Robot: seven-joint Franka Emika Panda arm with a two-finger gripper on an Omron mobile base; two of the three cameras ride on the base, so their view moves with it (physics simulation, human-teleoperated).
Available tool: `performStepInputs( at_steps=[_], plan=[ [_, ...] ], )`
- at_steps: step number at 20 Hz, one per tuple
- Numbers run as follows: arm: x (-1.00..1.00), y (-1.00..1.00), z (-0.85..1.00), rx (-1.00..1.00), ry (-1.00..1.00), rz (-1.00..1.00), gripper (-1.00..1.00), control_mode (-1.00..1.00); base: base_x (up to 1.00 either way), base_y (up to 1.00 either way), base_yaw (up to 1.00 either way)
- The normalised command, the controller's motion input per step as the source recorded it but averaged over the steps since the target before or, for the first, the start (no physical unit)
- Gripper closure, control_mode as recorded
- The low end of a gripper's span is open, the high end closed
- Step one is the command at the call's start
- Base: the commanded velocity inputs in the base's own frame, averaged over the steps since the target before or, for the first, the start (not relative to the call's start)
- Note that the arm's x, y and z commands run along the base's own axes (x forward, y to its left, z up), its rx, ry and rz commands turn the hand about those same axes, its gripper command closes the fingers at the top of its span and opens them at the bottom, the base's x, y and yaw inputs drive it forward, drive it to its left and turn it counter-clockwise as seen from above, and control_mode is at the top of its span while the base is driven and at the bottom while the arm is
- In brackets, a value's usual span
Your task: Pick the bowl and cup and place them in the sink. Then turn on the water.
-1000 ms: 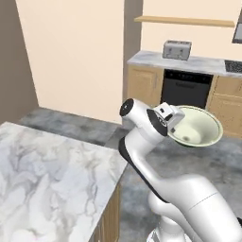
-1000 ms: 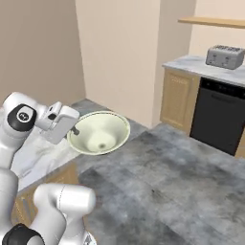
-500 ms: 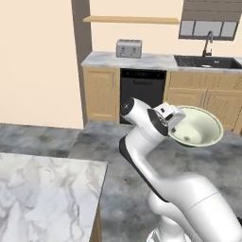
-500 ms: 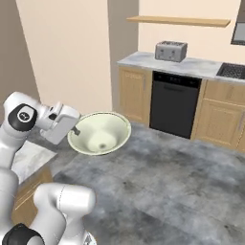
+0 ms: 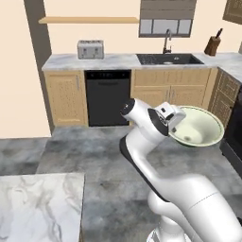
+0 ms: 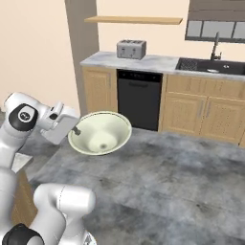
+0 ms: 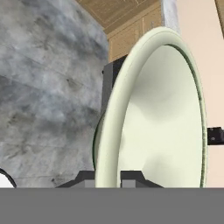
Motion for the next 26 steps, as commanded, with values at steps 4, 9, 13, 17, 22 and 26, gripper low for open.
performStepInputs(
  at_steps=[4,9,13,17,22,26],
  plan=[
    [0.00,0.00,0.00,0.00,0.00,0.00,1.00,1.00,0.02,-0.26,-0.28],
    [0.00,0.00,0.00,0.00,0.00,0.00,1.00,1.00,0.35,-0.16,-0.12],
    [0.00,0.00,0.00,0.00,0.00,0.00,1.00,1.00,0.53,-0.32,-0.01],
    [0.00,0.00,0.00,0.00,0.00,0.00,1.00,1.00,0.64,-0.45,0.00],
    [0.00,0.00,0.00,0.00,0.00,0.00,1.00,1.00,0.68,-0.38,0.00],
    [0.00,0.00,0.00,0.00,0.00,0.00,1.00,1.00,0.73,-0.40,0.00]
  ],
)
